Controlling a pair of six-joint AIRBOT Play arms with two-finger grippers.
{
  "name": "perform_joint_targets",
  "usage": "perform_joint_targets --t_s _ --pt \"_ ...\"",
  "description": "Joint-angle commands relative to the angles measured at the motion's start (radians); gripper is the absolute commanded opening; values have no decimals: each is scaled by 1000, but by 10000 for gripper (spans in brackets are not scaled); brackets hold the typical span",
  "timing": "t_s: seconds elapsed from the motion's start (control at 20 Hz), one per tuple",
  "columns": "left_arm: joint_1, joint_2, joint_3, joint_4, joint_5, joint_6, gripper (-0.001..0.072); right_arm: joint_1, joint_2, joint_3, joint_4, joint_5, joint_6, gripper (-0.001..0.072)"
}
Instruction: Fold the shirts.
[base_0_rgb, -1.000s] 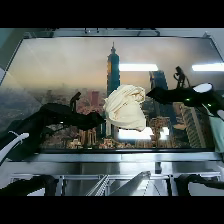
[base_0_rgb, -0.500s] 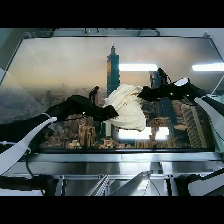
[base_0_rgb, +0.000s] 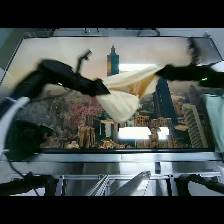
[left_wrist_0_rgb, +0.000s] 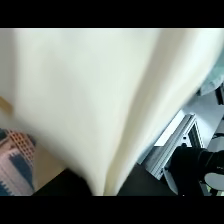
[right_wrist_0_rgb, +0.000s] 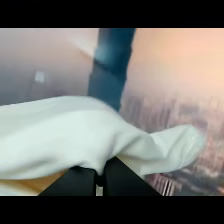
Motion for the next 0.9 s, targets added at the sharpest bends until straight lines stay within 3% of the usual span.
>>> perform_joint_targets --t_s 0.0,0.15,0.3,0.45,0.65,0.7,0.75,0.8,0.85 --pt "183 198 181 63 294 1 6 -156 403 4 -8 2 -6 18" --pt "256 304 229 64 307 2 25 -160 591 0 -13 95 15 19" --pt "232 319 158 64 347 2 25 -50 594 -45 -14 152 73 19" --pt "203 261 44 65 340 9 25 45 504 -139 -42 33 72 20" --pt "215 64 -38 66 253 72 27 104 176 -178 -134 -183 56 19" --pt "228 3 -37 63 209 82 91 104 79 -175 -134 -249 39 20" --pt "248 -61 -37 63 163 82 375 102 -25 -166 -134 -309 23 82" --pt "267 -119 -24 62 143 81 666 92 -119 -145 -134 -323 24 343" --pt "294 -176 8 61 155 74 720 76 -190 -116 -134 -301 24 504"
